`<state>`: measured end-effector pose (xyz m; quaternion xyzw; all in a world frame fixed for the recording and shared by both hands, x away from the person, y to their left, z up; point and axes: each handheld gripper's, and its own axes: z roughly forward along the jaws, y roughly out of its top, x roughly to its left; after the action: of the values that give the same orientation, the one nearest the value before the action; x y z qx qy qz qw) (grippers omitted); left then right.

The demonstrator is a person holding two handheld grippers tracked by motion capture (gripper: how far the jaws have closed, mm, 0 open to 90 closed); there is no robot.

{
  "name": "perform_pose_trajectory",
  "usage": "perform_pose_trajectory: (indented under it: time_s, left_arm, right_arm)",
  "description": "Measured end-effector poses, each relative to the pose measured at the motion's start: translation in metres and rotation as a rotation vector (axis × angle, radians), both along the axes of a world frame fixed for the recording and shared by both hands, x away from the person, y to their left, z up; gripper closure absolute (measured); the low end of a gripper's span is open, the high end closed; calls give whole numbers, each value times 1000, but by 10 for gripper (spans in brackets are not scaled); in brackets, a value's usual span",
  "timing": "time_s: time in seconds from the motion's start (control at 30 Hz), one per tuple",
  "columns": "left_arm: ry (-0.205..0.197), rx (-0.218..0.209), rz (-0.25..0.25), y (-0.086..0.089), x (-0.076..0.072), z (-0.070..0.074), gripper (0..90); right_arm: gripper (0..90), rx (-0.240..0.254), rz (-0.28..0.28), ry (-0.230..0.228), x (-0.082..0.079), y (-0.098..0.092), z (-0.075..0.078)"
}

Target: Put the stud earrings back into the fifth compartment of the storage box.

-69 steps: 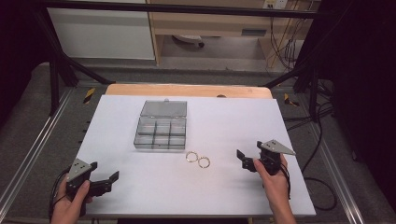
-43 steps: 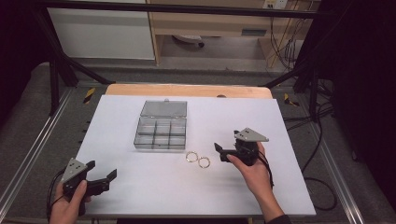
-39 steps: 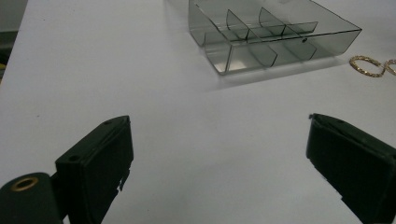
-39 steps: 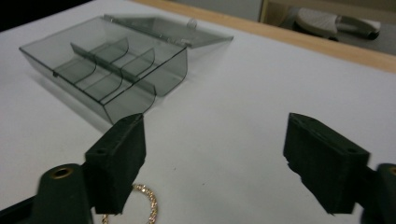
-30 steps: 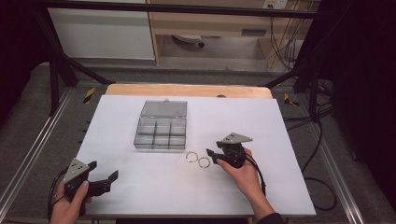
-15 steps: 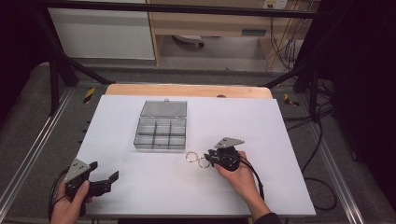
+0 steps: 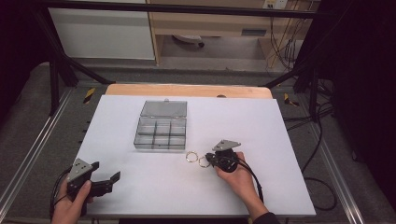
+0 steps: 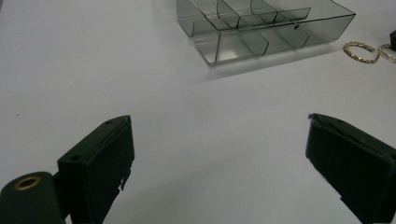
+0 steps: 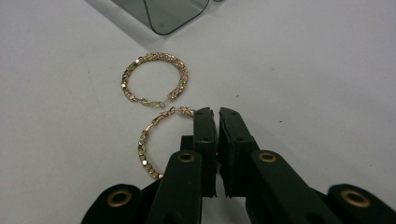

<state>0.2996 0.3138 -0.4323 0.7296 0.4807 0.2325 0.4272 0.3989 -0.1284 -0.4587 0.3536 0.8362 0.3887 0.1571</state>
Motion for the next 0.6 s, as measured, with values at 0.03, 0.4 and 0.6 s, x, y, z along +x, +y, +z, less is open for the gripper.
perform_pose_trajectory:
  time_s: [0.03,0.4,0.6]
  left_arm:
    - [-1,-1,4,0,-1,0,80]
    - [-2,3,6,1,0,1,80]
    - [1,9,7,1,-1,0,80]
  right_arm:
    - [865,-3,2,-2,0,0,0]
    - [867,89,15,-21,-7,-8,11]
    - [867,98,15,-25,-6,-8,12]
